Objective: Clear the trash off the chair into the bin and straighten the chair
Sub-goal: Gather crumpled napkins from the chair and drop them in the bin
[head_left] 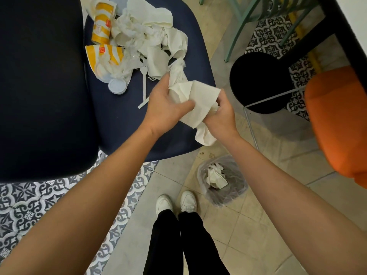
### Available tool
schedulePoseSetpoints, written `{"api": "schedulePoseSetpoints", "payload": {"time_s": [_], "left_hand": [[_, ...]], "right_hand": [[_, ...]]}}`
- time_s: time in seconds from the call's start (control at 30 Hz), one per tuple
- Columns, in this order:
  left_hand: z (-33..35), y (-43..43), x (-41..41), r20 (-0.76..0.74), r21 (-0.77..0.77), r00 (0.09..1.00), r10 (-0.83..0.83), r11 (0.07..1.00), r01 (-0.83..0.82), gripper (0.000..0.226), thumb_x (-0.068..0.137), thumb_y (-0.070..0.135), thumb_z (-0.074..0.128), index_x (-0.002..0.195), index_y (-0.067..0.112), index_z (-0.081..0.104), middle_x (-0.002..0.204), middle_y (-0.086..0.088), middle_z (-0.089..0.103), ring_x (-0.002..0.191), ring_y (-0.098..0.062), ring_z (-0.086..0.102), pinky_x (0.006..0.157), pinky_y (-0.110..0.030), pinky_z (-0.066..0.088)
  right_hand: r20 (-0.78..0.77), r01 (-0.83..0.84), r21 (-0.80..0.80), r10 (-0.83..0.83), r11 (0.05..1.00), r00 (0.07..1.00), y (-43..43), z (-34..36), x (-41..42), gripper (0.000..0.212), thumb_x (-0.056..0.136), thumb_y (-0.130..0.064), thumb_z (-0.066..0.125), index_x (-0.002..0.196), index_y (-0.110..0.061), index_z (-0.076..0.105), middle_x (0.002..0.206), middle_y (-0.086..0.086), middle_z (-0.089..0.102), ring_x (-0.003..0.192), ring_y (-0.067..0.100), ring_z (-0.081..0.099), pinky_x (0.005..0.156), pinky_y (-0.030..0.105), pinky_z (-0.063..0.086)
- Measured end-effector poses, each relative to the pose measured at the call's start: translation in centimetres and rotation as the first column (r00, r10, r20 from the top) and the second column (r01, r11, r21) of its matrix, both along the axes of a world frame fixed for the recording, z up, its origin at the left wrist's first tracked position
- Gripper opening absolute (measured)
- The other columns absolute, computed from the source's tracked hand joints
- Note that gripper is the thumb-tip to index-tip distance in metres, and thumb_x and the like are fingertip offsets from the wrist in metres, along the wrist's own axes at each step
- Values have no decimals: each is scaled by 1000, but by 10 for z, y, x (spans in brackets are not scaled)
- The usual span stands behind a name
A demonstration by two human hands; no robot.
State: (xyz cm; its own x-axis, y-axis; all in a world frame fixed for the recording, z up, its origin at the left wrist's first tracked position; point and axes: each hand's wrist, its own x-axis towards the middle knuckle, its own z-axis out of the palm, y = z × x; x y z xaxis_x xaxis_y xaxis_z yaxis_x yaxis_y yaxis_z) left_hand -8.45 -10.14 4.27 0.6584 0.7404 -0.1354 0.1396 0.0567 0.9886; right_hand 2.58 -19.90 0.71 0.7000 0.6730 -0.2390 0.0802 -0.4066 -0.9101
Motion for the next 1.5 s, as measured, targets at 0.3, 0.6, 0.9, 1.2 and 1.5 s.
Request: {"api": "schedulePoseSetpoints", "payload": {"time_s": [0.3,0.6,0.9,1.2,1.5], "left_hand": [[27,-1,15,209,-213,978,-5,976,51,37,68,4,65,101,11,50,85,4,62,78,-9,64,61,-27,52],[7,-14,14,161,-380,986,48,925,17,53,70,6,65,121,6,50,104,-9,63,97,-21,64,75,-30,54],[-16,-63,22,78,-478,997,14,878,25,48,80,13,66,124,11,46,112,-8,63,95,-14,65,69,-24,55],[-55,-108,28,-69,-577,998,-11,816,-30,34,87,18,62,118,18,47,117,-5,62,105,-21,63,80,-35,56],[-143,-178,43,-109,-708,990,-89,706,-14,37,90,22,59,125,13,49,117,-9,65,106,-24,63,84,-40,54]], "right_hand": [[-170,-33,120,54,992,984,4,5,-7,65,57,-15,80,115,-9,52,96,10,63,97,35,61,85,55,52],[-427,64,85,-22,994,904,4,10,-8,17,90,2,54,80,-11,55,72,0,56,63,8,58,55,18,50],[-613,331,81,-215,940,761,-37,-4,11,32,95,-11,38,68,-10,56,51,-3,56,48,10,56,46,18,46],[-565,347,-26,-300,938,768,-86,-29,15,30,94,-11,42,68,-14,58,57,-5,57,55,10,55,51,22,47],[-176,147,-210,-185,967,967,-166,-96,32,29,84,-3,60,86,-32,58,87,-10,63,81,12,59,66,22,51]]}}
